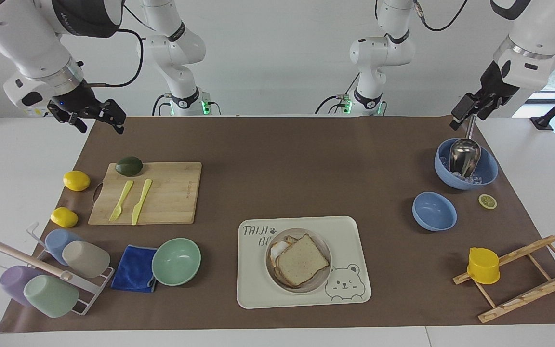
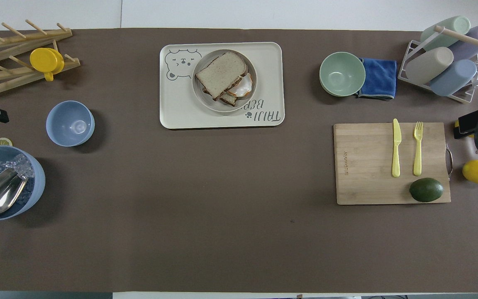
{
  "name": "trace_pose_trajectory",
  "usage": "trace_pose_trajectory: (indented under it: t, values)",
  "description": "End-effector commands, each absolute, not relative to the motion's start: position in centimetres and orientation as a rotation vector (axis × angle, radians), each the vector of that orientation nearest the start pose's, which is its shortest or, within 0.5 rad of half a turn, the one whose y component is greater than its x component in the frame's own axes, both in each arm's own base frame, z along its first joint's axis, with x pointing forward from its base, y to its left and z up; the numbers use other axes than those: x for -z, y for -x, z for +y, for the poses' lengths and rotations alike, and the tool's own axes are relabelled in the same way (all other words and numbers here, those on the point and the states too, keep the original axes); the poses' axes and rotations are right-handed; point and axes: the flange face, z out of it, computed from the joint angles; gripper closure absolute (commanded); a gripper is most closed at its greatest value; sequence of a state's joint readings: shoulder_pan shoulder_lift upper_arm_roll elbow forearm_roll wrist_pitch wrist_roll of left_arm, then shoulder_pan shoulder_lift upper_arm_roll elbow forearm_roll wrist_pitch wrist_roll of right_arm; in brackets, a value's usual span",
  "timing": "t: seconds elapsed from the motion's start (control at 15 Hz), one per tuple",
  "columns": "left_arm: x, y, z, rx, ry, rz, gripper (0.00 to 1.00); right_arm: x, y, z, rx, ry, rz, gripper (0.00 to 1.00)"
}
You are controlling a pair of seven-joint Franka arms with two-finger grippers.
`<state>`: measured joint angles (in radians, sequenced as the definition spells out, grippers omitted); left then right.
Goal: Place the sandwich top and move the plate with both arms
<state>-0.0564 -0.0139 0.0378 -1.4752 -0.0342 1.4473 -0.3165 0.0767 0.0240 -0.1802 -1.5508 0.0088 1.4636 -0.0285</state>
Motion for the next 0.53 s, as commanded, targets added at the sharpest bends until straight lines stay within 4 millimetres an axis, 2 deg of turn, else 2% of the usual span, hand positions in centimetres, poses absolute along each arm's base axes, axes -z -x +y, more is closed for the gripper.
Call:
trace_pose_trajectory:
  t: [0.0,0.13,0.27,0.4,0.47]
  values:
    - [-66.4,-51.2,-1.8,-0.123,3.127,-0.343,0.0,-61.2,-54.2,-5.4,-0.168,3.132,0.116,0.0]
    - [-64.6,-50.2,-1.9,-0.133,3.152,-0.209,0.0,-61.2,-54.2,-5.4,-0.168,3.132,0.116,0.0]
    - [-64.0,-50.4,-1.8,-0.015,3.164,-0.193,0.0,-61.2,-54.2,-5.4,-0.168,3.132,0.116,0.0]
    - [-63.9,-50.7,-1.9,-0.002,3.163,-0.189,0.0,-61.2,-54.2,-5.4,-0.168,3.132,0.116,0.0]
    - [-63.3,-51.2,-2.1,-0.023,3.161,-0.186,0.0,-61.2,-54.2,-5.4,-0.168,3.132,0.116,0.0]
